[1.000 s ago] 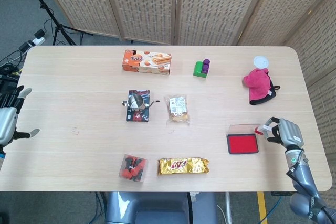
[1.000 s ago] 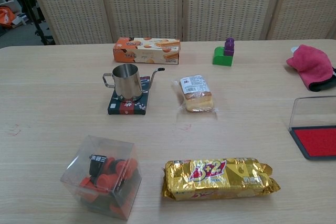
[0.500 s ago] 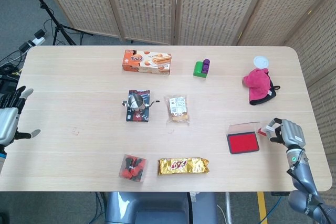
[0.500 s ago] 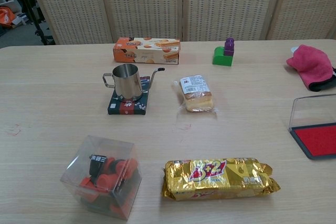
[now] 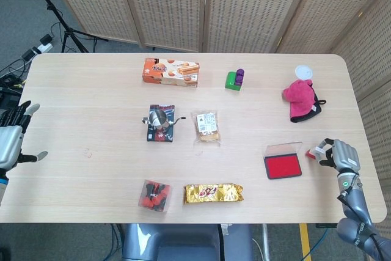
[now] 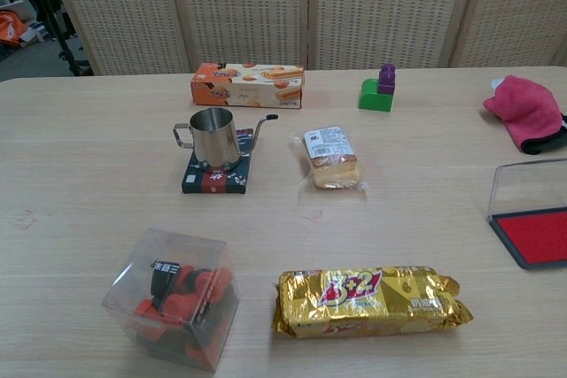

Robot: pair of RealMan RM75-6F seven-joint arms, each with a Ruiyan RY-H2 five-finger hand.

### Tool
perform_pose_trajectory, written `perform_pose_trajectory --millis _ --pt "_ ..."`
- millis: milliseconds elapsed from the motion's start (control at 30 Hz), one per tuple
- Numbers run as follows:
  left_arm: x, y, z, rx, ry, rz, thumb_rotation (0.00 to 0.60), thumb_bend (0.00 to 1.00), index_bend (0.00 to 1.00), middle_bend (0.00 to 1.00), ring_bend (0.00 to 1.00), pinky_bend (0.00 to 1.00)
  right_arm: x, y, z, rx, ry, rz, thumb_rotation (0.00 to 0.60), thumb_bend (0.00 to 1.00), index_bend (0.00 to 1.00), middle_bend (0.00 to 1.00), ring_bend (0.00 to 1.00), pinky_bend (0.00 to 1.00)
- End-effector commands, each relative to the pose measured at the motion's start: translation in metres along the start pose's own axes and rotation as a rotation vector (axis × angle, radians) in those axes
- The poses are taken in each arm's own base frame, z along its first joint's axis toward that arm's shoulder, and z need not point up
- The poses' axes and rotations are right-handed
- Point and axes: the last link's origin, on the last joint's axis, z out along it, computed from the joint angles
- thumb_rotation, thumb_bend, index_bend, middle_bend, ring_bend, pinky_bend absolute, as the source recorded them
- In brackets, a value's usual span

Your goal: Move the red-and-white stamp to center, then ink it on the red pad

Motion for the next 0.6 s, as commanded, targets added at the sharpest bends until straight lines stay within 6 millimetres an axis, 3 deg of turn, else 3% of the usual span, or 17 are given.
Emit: perform_pose_trajectory --millis 33,600 --pt "0.0001 0.0 -0.0002 -0.001 0.0 -0.001 0.6 0.09 0.0 0.0 0.0 0.0 0.0008 0.0013 0.0008 -0.006 0.004 0.003 0.6 0.57 0.58 0.92 1.0 1.0" --pt "0.0007 0.0005 -0.002 -0.01 0.001 -0.003 0.6 0.09 0.0 0.0 0.0 0.0 0.0056 0.0103 0.0063 -0.062 0.024 0.048 0.6 0.59 0.58 0.92 1.0 1.0"
